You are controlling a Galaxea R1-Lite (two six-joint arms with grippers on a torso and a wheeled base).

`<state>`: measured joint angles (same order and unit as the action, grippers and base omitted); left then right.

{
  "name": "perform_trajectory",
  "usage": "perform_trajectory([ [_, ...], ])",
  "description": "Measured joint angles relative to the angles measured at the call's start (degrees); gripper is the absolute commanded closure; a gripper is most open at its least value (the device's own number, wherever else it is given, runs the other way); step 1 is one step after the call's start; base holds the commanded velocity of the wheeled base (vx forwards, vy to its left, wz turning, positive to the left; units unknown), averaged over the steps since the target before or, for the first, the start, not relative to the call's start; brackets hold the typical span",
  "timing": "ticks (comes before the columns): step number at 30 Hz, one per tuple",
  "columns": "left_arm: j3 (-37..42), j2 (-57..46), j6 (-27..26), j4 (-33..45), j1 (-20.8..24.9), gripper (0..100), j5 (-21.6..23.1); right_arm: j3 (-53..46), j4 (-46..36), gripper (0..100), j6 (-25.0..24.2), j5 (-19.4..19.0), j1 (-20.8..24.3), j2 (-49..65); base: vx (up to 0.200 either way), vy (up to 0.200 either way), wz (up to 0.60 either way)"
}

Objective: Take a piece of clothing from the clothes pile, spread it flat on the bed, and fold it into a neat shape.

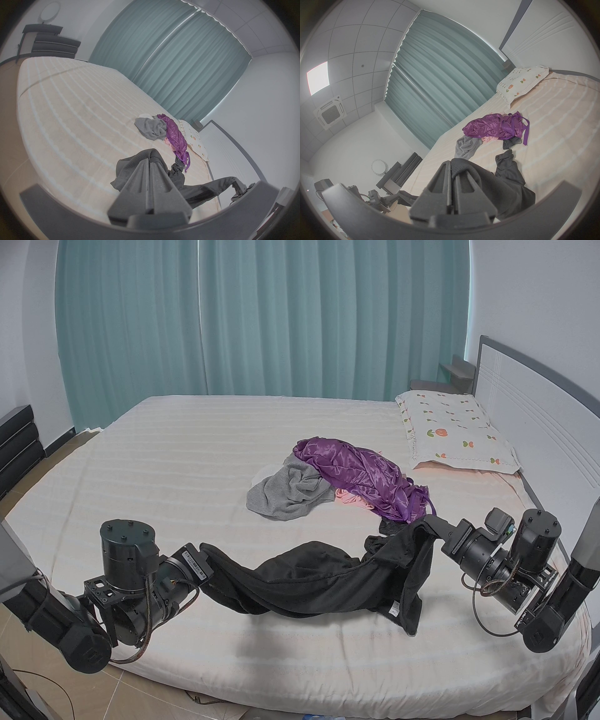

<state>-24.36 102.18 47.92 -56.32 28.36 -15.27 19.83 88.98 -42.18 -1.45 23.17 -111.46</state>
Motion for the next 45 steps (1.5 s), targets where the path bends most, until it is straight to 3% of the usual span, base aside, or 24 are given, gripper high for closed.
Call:
perform_trajectory([
  [17, 1.18, -1.49, 0.93, -0.28, -1.77, 100, 0.96, -0.55, 0.0, 100, -0.1, 0.45, -0.55, 0.77, -0.024, 0.0, 0.0],
  [45, 0.27, -4.08, 0.66, -0.2, -2.15, 100, 0.61, 0.56, 0.02, 100, -0.1, 0.48, -3.04, 0.33, 0.0, 0.2, 0.0],
])
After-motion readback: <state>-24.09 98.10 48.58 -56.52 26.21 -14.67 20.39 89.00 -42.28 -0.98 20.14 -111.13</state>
